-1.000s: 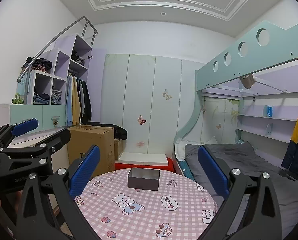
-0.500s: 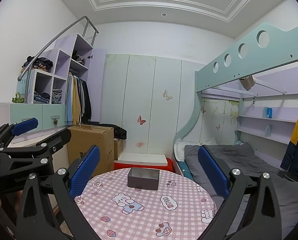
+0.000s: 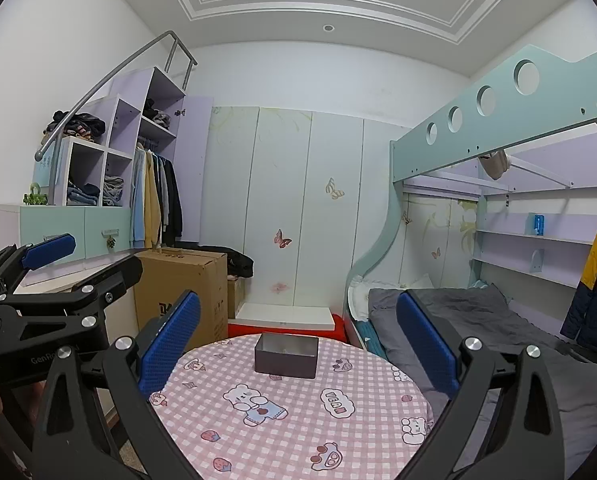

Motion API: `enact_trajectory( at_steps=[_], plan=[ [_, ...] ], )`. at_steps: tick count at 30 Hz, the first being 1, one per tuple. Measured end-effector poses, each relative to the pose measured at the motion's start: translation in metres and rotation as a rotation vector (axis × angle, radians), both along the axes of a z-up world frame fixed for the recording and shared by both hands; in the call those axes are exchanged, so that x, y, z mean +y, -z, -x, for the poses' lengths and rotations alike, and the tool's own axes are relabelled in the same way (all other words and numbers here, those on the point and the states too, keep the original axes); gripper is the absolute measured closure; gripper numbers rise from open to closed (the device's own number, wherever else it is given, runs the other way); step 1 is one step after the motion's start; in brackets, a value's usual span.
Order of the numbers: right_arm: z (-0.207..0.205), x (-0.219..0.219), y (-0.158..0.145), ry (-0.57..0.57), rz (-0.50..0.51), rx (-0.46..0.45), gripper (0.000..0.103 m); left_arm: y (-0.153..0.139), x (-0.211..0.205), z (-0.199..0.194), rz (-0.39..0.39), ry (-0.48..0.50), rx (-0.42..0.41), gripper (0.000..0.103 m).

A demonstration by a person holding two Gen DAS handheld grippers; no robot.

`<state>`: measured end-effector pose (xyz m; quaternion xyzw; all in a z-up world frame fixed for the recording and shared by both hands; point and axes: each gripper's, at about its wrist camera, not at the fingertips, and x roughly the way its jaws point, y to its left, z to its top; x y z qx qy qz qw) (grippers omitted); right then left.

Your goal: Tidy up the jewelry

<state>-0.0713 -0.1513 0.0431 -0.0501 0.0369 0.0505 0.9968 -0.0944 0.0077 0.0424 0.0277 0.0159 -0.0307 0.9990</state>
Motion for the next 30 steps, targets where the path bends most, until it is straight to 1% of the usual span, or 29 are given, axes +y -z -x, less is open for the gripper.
enact_trajectory(
  at_steps=[30],
  plan=[
    [-0.0023, -0.0047, 0.0041, 0.006, 0.001, 0.009, 0.009, 0.0006, -0.0023, 0.0011, -0.007, -0.006, 0.002, 0.007]
  ],
)
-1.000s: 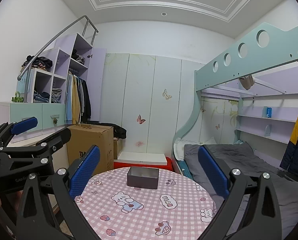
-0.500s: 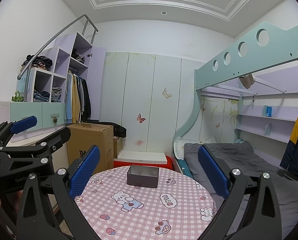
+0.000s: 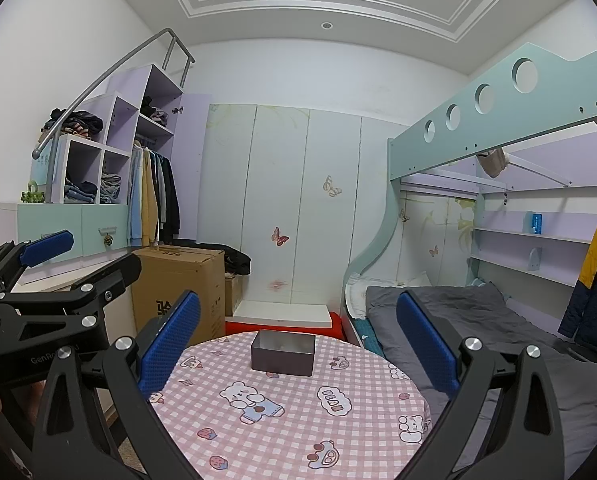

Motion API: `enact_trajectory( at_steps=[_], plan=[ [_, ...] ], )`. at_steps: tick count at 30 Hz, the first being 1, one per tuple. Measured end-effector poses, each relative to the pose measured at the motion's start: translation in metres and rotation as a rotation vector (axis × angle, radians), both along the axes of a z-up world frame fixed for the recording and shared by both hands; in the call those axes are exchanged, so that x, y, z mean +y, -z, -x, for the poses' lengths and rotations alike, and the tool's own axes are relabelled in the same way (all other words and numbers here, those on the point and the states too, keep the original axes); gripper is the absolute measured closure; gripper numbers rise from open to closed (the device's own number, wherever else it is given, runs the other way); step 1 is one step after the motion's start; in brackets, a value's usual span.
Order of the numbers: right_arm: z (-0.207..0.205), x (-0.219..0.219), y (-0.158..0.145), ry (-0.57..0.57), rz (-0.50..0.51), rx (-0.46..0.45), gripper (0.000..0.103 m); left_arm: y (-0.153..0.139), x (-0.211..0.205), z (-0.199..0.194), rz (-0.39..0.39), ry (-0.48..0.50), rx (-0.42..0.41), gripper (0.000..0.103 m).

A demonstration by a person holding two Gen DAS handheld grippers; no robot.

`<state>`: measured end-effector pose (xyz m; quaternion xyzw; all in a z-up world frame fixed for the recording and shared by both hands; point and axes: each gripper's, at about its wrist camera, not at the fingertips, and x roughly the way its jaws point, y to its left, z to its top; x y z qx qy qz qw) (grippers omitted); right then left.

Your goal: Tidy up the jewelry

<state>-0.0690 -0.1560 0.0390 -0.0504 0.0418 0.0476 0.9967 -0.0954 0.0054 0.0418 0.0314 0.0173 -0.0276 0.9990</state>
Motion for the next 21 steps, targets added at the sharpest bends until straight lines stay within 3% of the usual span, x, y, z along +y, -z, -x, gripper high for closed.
enact_trajectory(
  at_steps=[21],
  plan=[
    [-0.0014, -0.0037, 0.0013, 0.006, 0.003, 0.0, 0.008, -0.0015, -0.0011, -0.0012, -0.003, 0.0, 0.004, 0.007]
  ],
)
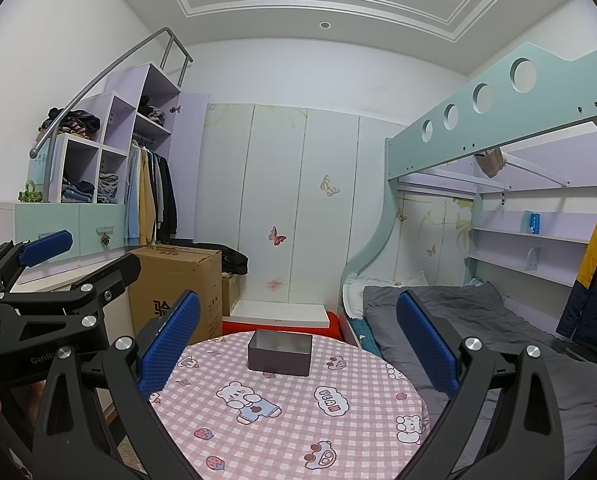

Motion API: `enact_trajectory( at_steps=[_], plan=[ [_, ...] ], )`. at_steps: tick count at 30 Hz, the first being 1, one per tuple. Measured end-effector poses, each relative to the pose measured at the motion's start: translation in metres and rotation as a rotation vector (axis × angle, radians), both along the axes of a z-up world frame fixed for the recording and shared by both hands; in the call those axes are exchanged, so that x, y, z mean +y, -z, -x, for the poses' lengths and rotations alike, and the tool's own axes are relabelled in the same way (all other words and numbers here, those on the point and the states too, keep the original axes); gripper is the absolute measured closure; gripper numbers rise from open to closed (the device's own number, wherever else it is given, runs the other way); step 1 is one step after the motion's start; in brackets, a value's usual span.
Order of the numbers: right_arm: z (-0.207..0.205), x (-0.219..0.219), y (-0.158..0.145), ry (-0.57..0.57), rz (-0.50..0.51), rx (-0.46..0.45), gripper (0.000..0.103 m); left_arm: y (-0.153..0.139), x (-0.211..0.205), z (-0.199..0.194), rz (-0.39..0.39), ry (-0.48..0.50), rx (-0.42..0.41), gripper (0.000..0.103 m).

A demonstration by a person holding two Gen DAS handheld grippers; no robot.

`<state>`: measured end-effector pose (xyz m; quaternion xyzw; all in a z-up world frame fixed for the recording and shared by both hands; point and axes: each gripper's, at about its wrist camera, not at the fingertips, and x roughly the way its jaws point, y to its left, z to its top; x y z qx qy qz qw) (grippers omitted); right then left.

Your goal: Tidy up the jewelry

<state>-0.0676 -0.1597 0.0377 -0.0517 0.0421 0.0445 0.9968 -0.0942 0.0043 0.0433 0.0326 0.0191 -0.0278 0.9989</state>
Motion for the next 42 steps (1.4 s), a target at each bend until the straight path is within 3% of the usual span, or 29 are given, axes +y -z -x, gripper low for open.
enact_trajectory(
  at_steps=[42],
  plan=[
    [-0.016, -0.006, 0.01, 0.018, 0.005, 0.032, 0.008, 0.01, 0.002, -0.022, -0.007, 0.003, 0.028, 0.007]
  ],
)
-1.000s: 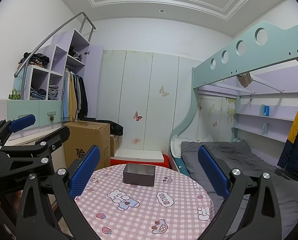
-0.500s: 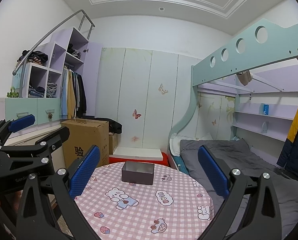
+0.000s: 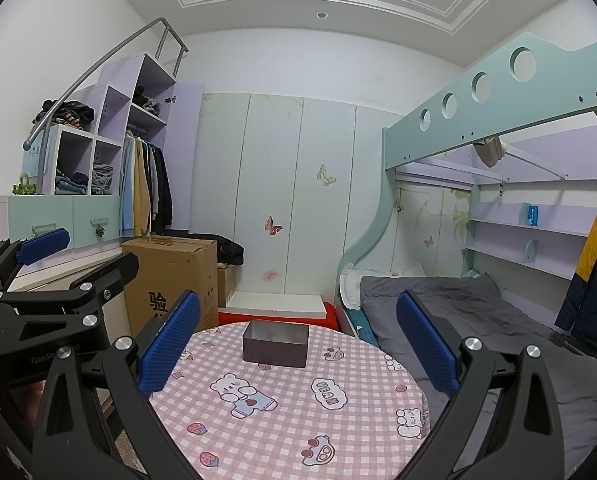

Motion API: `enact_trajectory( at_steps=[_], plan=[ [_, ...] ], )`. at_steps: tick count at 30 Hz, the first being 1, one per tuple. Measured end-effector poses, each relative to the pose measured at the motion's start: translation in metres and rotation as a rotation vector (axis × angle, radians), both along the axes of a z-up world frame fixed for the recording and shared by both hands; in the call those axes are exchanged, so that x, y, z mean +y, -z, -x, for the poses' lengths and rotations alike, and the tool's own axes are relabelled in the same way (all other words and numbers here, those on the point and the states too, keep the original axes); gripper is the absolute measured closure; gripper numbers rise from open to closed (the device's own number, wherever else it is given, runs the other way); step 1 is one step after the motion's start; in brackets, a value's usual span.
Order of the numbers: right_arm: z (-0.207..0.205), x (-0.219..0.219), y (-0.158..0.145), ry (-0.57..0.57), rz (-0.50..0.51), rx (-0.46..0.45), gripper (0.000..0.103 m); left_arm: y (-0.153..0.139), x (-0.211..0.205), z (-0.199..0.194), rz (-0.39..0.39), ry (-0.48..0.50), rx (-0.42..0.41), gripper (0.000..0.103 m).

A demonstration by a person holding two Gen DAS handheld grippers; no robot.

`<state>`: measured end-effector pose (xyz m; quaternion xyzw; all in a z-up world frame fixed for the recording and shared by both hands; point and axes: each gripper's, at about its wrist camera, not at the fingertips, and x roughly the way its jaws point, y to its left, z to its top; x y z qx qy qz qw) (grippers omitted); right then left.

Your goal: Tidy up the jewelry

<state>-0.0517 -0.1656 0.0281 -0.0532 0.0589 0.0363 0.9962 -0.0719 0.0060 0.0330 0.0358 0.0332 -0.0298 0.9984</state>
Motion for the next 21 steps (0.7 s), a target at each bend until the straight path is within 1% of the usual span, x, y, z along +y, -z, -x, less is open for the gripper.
enact_trajectory(
  at_steps=[9, 21],
  plan=[
    [-0.009, -0.001, 0.006, 0.007, -0.007, 0.015, 0.008, 0.006, 0.0, -0.008, -0.003, -0.001, 0.009, 0.007],
    [-0.031, -0.006, 0.016, 0.019, -0.018, 0.047, 0.008, 0.018, -0.004, -0.035, -0.013, 0.003, 0.035, 0.007]
  ],
)
